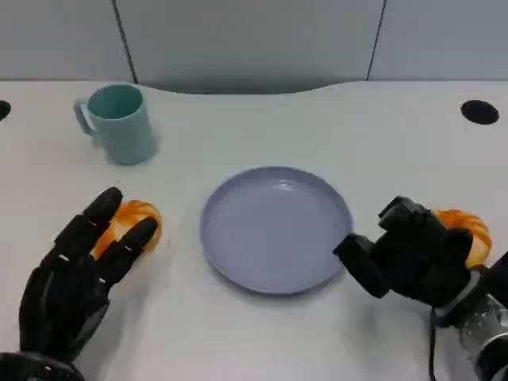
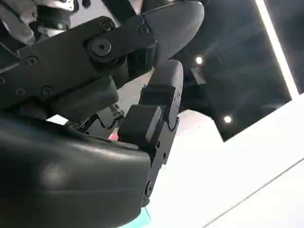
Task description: Grasp the bread from the table and place it into the plate.
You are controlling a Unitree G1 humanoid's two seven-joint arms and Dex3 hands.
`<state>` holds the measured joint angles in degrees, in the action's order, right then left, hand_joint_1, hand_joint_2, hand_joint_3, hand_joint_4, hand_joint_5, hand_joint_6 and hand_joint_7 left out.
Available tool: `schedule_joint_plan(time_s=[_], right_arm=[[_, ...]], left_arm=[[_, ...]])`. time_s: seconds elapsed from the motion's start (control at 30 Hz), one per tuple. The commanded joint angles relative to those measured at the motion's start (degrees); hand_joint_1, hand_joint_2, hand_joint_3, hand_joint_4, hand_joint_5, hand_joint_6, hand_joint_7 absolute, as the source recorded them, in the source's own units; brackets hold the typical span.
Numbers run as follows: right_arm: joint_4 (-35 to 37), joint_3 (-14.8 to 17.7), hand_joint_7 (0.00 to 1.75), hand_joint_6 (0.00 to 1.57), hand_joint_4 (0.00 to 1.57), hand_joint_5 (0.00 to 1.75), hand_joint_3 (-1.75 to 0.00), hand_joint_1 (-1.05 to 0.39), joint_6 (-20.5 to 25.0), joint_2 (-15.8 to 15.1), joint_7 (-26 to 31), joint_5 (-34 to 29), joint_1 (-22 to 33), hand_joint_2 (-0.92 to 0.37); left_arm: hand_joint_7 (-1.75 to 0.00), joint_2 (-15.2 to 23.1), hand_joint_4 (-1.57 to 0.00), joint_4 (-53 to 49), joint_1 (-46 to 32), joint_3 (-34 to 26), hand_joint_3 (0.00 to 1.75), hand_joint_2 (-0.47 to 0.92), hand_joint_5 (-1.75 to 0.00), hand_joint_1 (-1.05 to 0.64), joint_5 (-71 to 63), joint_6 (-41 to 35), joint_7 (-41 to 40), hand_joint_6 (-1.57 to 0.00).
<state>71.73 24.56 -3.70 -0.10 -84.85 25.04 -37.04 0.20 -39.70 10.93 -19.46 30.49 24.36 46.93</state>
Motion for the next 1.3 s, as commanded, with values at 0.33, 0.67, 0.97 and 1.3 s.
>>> schedule_joint_plan(time_s=[0.33,0.67,0.97,1.3], right_arm=[[-0.17,1.98,0.16,1.16,0.91,1.75,-0.02,-0.46,-3.84,0.43,1.38,1.67,0.36,-0.90],[0.34,3.22,0.13,1.18,0.86,1.75,-0.01,-0.46,-4.82,0.80,2.14,2.26,0.07,-0.90],[-0.18,3.42,0.15,1.23,0.86,1.75,-0.01,-0.53,-6.89,1.94,3.13,2.63,0.43,-0.87],[-0.84,4.02,0.12,1.16,0.77,1.75,-0.04,-0.41,-6.59,2.16,0.05,3.82,1.20,-0.89]], left_arm=[[-0.02,0.86,-0.44,2.89,-0.96,1.18,0.43,0.92,-0.27,-0.89,-7.43,13.75,-2.75,-0.43],[0.00,9.01,-0.42,-7.79,5.28,1.31,0.08,0.92,-0.25,-0.77,-25.20,40.22,-16.84,-0.45],[0.00,19.76,-0.23,-20.71,14.80,7.97,0.19,0.92,-0.13,-0.85,-54.54,38.15,-49.83,-0.32],[0.00,20.69,-0.10,-32.88,23.77,24.40,0.37,0.92,-0.05,-1.03,-65.89,23.50,-69.35,-0.18]])
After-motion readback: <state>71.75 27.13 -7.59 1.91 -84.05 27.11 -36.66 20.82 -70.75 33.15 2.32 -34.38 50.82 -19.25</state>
